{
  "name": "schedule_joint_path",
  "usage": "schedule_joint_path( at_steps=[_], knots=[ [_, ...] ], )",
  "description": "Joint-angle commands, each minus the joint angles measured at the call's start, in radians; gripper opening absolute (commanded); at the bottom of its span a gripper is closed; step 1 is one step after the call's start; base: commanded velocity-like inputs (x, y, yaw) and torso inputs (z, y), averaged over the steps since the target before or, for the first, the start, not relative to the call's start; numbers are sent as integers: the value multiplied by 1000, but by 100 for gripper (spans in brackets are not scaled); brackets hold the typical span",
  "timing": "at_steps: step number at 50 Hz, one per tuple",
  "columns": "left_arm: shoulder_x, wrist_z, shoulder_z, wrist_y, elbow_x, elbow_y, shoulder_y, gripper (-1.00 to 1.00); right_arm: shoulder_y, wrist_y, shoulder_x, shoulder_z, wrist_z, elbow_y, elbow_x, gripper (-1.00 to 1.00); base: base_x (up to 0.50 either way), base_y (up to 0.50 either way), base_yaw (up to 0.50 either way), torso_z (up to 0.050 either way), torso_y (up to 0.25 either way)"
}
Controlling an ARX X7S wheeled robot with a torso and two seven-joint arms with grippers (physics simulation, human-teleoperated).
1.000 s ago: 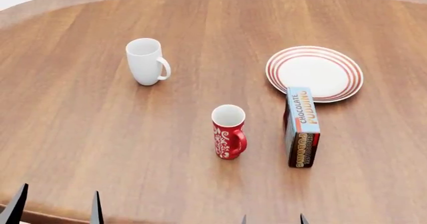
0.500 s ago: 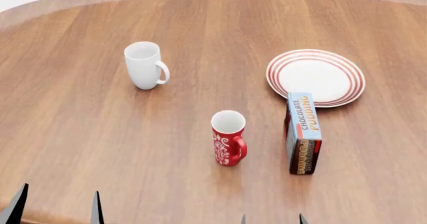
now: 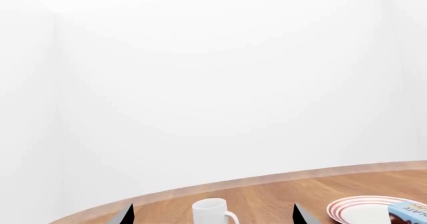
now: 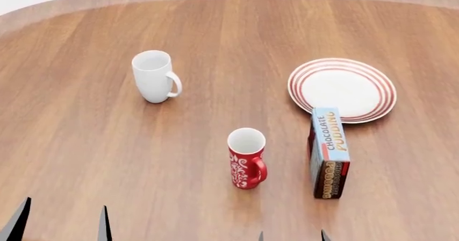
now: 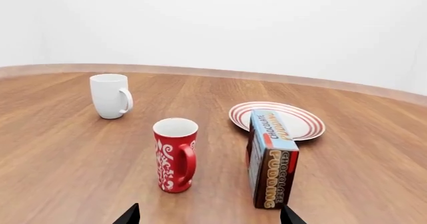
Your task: Pick up the red mug and put it on the plate
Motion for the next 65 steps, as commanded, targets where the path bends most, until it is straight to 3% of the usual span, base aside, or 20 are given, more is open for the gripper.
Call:
schedule_joint_path(
  at_steps=[1,65],
  knots=[
    [-4,-5,6,-1,-1,0,-1,100,-1,7,5,-6,6,-6,2,100,82,27,0,0,0],
    [-22,-25,35,0,-14,0,-7,100,6,-4,22,-27,30,1,30,100,109,10,0,0,0]
  ],
)
